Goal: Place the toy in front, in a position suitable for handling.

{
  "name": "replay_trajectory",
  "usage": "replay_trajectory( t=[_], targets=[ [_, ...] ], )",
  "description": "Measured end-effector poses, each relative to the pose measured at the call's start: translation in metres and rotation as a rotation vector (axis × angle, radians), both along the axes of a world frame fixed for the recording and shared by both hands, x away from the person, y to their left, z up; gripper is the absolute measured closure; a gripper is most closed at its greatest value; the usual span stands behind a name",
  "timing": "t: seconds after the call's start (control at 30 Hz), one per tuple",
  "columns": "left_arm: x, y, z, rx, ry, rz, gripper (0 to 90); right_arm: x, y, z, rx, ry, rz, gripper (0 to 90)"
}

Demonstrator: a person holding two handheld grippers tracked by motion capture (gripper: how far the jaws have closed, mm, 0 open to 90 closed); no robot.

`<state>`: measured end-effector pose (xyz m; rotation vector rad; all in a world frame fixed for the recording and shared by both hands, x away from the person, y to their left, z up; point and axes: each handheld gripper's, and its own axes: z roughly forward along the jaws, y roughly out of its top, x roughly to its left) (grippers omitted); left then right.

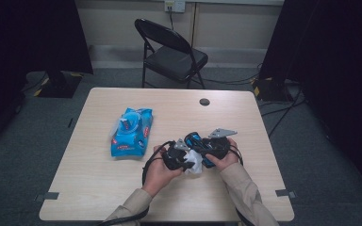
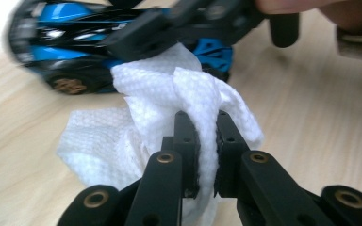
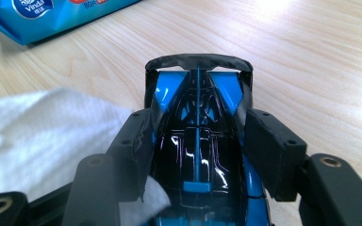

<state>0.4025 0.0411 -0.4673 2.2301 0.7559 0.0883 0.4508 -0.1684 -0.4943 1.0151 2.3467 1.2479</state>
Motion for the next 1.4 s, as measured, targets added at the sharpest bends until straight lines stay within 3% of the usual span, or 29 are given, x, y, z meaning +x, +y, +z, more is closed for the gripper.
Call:
replay_trajectory(
  t=[0.43,0.53,0.7,1.07,1.4],
  targets=[
    [0.034,0.037,0.016,-0.010,-0.026,0.150,82.8,0.000,0.000,0.000,0.000,-0.003,0.000,43.7],
    [0.042,0.039,0.017,-0.015,-0.026,0.184,82.8,0.000,0.000,0.000,-0.001,-0.003,0.002,43.7],
    [0.055,0.032,0.006,0.015,-0.026,0.221,82.8,0.000,0.000,0.000,0.000,-0.004,0.002,43.7],
    [0.066,0.010,-0.022,0.042,0.019,0.231,81.9,0.000,0.000,-0.001,0.000,-0.005,0.001,43.7],
    [0.062,0.006,-0.023,0.042,0.025,0.203,82.4,0.000,0.001,-0.001,-0.002,-0.006,0.001,43.6]
  ],
)
